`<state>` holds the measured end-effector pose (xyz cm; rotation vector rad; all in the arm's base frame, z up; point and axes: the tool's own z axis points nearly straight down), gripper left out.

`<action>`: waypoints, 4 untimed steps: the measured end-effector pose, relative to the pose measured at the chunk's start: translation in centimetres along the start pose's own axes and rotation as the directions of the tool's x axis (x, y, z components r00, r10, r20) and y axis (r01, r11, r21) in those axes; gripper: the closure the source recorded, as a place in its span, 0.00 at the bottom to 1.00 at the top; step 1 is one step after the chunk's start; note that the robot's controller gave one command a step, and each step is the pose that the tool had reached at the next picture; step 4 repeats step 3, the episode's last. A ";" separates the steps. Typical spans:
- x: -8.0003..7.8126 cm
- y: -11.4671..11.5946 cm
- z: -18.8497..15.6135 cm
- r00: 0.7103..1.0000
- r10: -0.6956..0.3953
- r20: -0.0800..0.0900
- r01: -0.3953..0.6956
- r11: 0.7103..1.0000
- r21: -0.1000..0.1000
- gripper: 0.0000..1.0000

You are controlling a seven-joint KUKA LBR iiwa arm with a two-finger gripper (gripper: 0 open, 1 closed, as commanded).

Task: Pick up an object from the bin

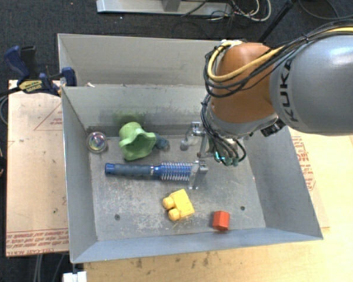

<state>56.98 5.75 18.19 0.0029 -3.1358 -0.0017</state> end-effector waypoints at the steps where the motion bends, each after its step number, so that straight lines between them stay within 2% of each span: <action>1: 0.9 -0.1 8.5 0.995 -0.102 0.013 0.102 0.995 -0.001 0.00; 2: 0.6 0.0 8.4 0.995 -0.099 0.025 0.100 0.995 -0.002 1.00; 3: -0.2 2.2 -2.7 0.996 -0.085 0.016 0.085 0.996 0.000 1.00; 4: -0.2 2.2 -2.7 0.996 -0.085 0.016 0.085 0.996 0.000 1.00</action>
Offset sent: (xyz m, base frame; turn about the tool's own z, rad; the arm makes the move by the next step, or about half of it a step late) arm -0.0167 -0.0030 -0.1119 -0.1099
